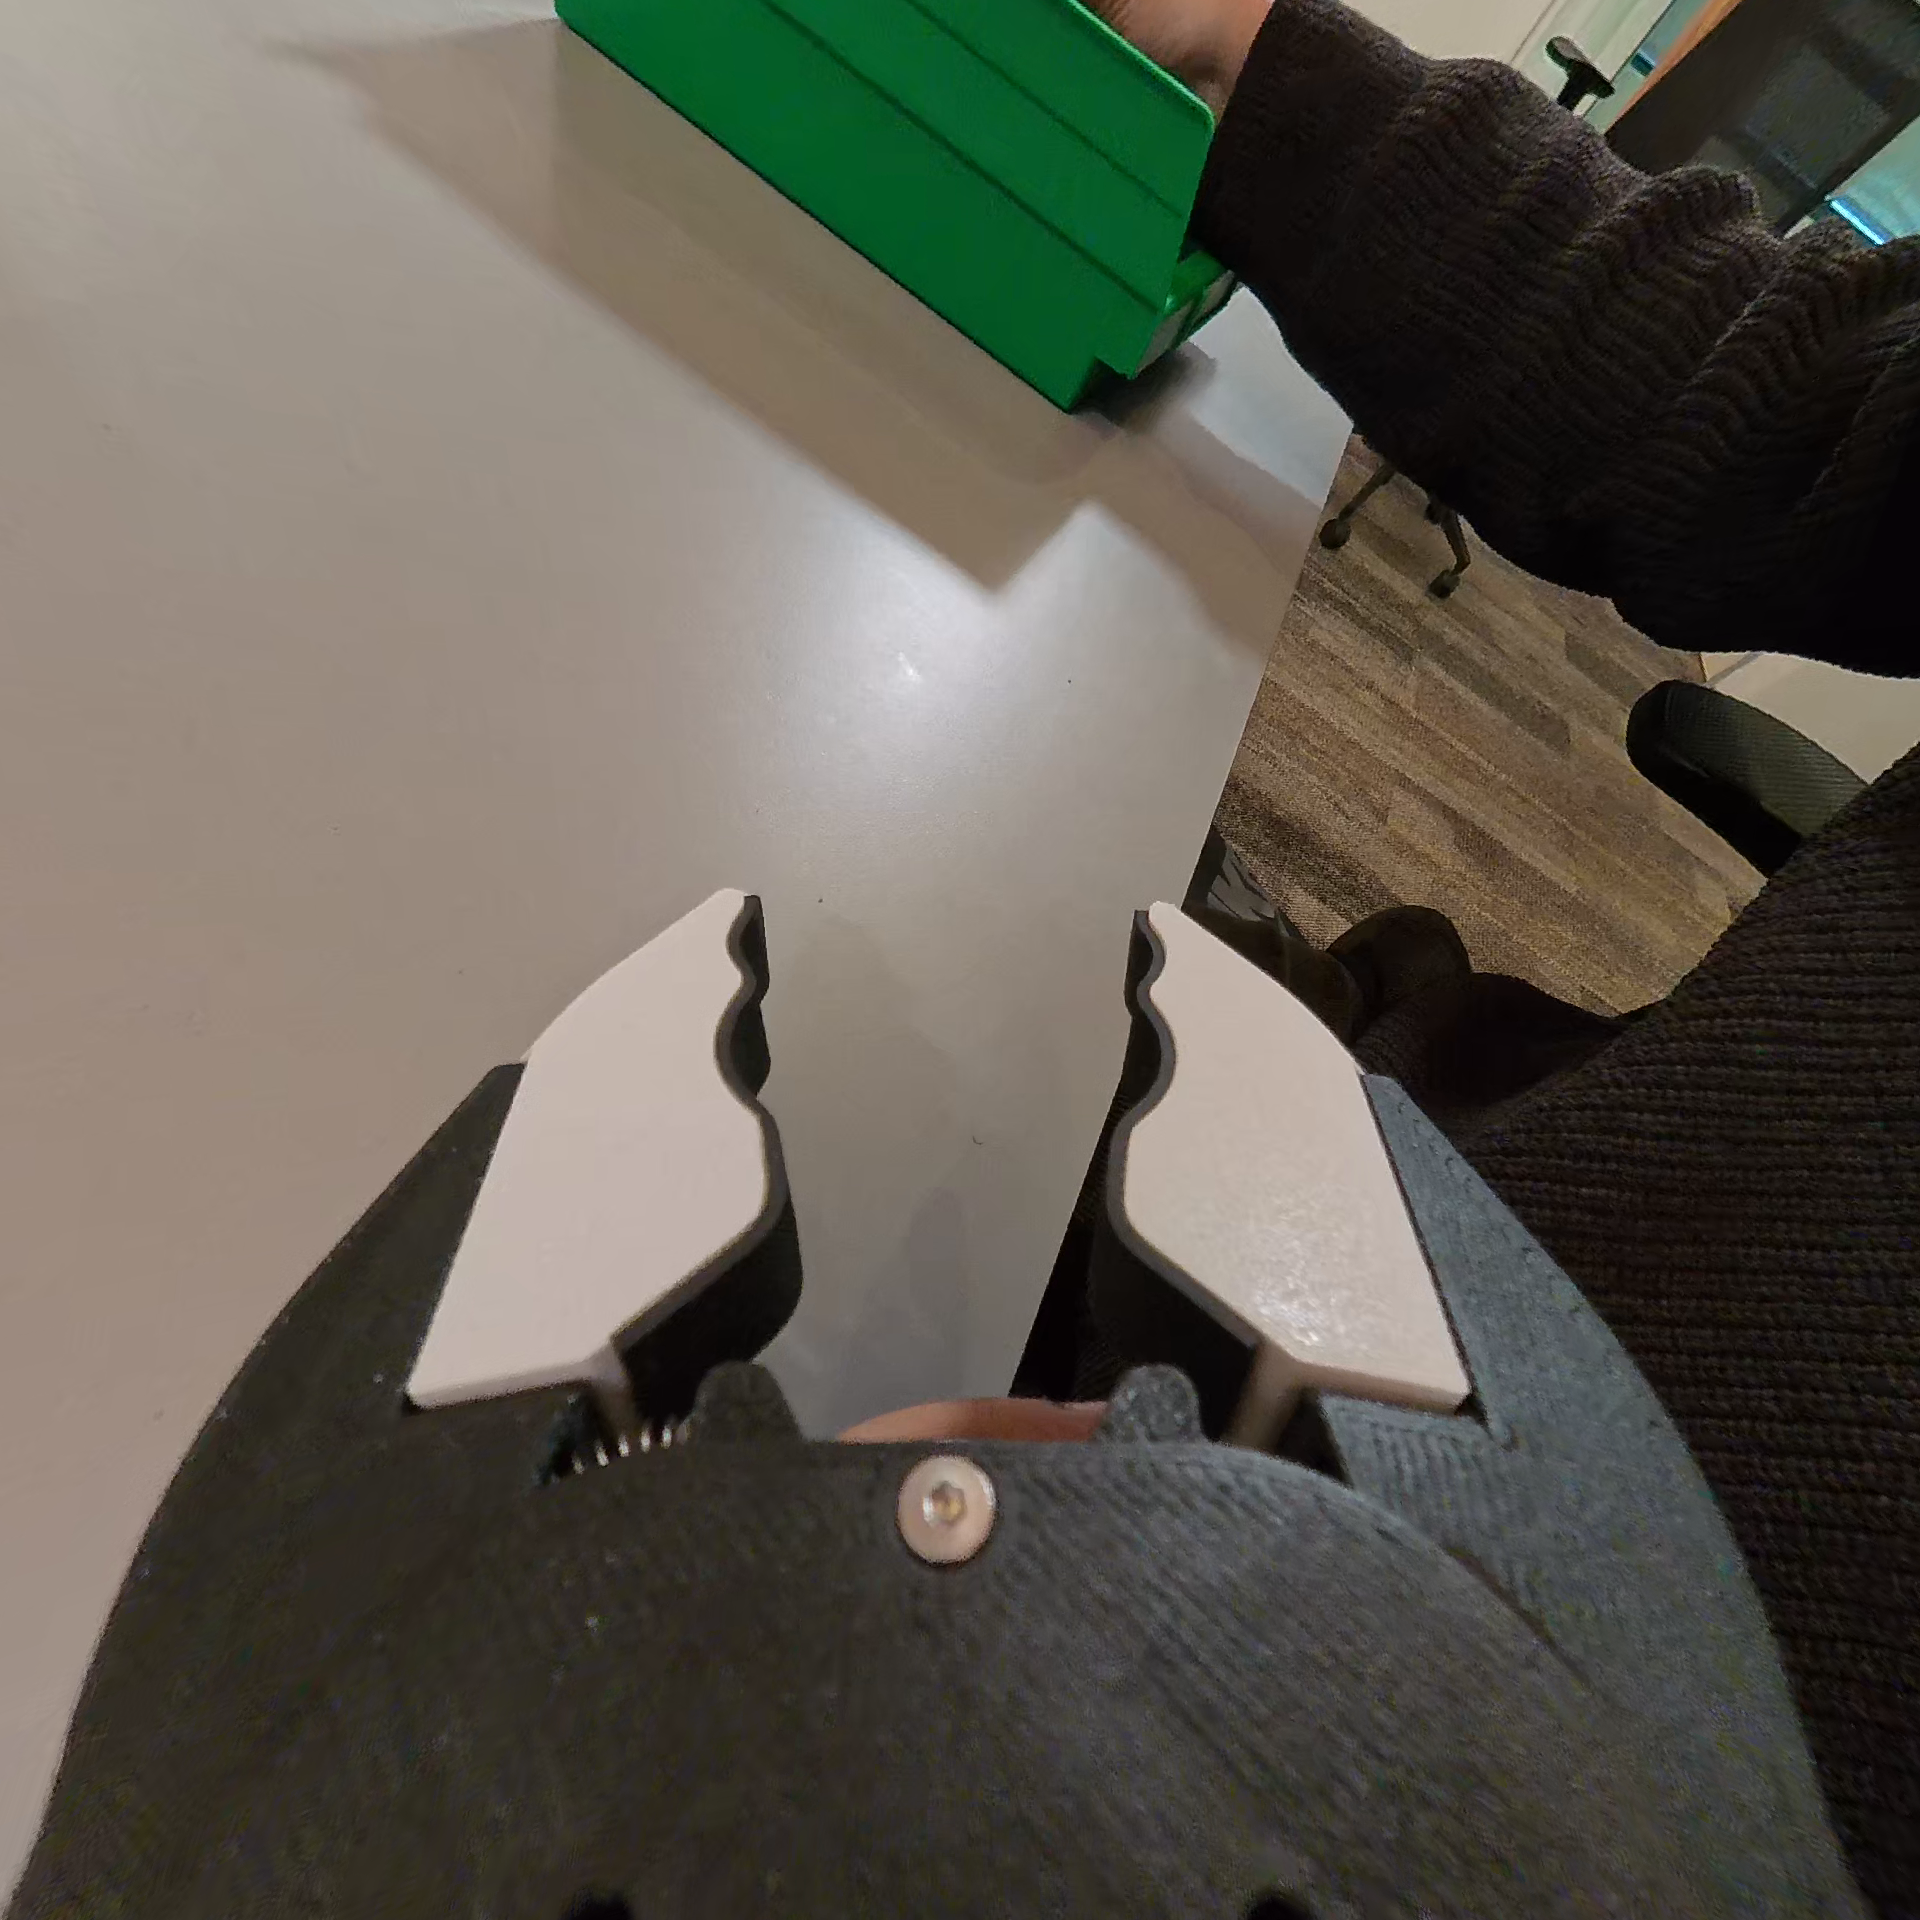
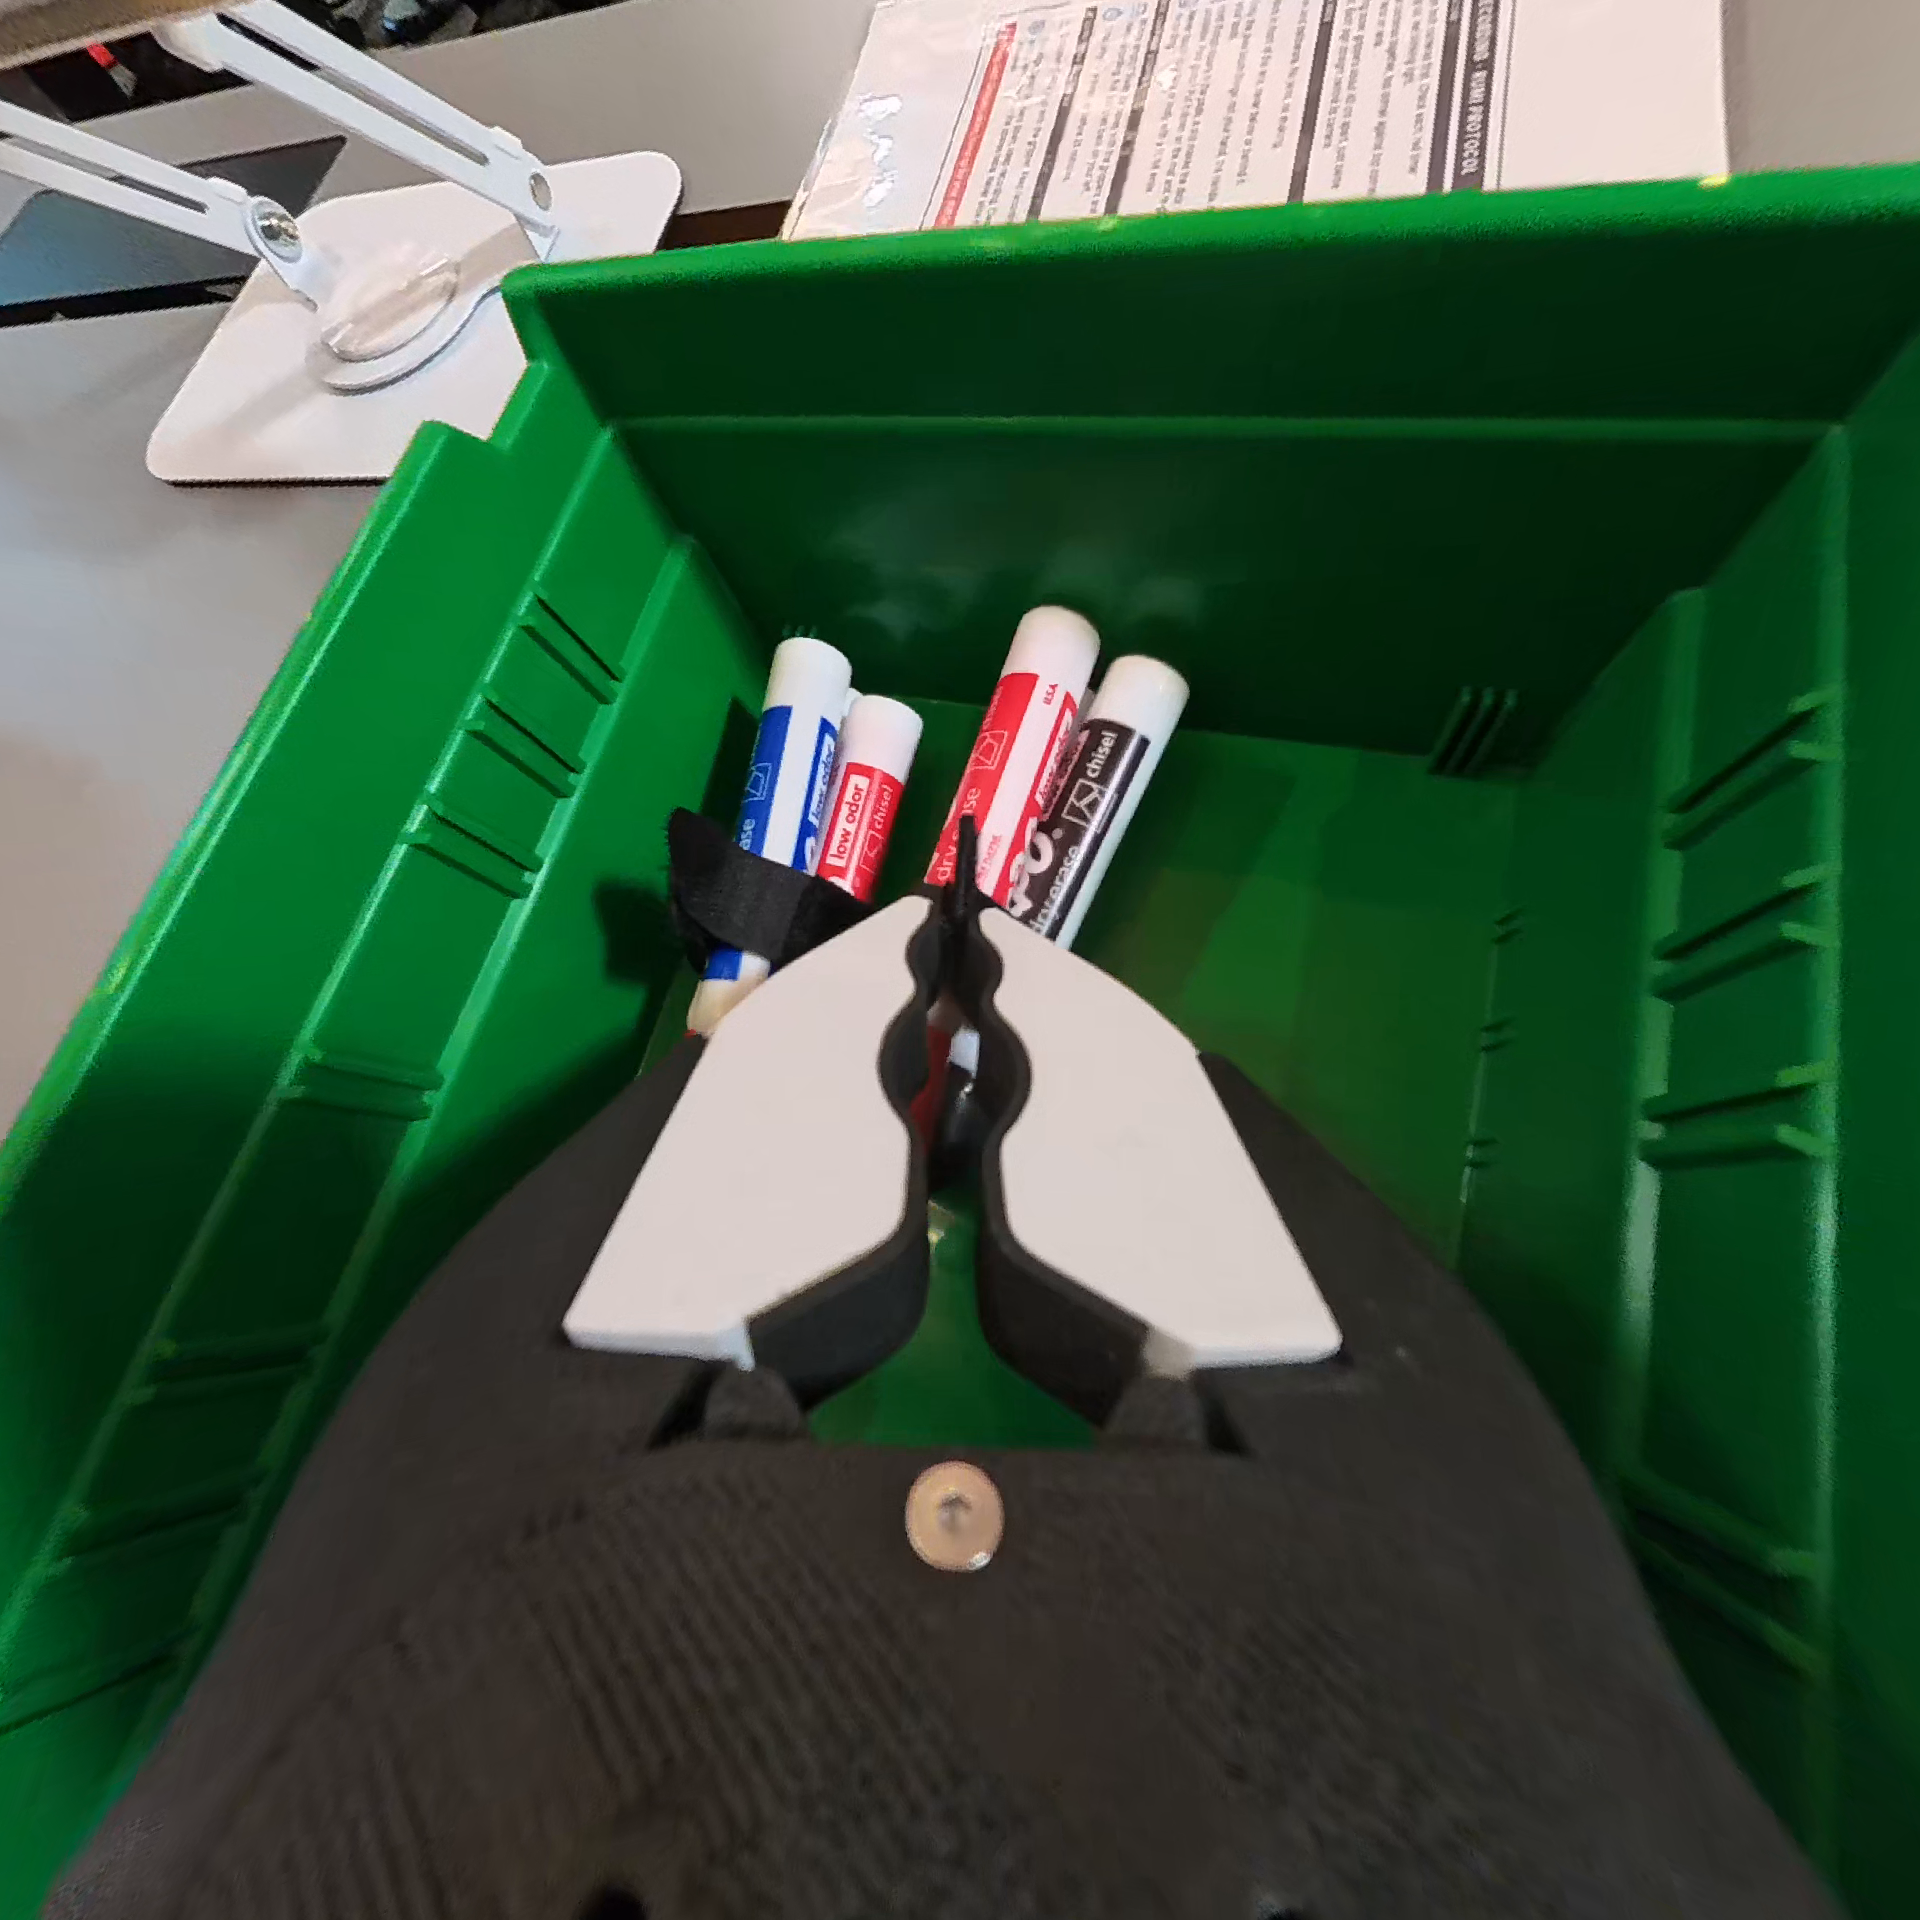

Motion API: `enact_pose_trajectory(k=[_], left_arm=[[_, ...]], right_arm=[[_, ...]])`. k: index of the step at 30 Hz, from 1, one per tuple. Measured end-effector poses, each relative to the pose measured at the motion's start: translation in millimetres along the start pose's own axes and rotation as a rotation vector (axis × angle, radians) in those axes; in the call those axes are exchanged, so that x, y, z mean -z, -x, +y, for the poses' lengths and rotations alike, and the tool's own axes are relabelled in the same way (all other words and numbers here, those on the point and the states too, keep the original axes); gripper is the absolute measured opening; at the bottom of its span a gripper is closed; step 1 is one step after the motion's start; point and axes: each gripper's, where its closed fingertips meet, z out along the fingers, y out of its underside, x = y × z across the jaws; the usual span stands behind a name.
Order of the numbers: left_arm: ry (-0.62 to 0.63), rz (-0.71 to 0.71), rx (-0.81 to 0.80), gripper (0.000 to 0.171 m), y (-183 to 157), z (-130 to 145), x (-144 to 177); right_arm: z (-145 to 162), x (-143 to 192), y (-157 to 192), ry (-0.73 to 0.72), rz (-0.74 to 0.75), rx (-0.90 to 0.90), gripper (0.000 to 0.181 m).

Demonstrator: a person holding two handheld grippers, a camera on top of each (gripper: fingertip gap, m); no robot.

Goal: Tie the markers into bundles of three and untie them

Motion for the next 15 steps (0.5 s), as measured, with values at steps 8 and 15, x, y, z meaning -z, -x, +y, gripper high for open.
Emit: enact_pose_trajectory(k=[8,15], left_arm=[[0.012,0.004,0.004,0.067,0,2,-2],[0.022,0.002,0.0,0.067,0,4,-3]], right_arm=[[2,4,-21,0.006,0.132,-0.013,0.011],[-2,14,-16,-0.005,0.151,0.005,0.047]])
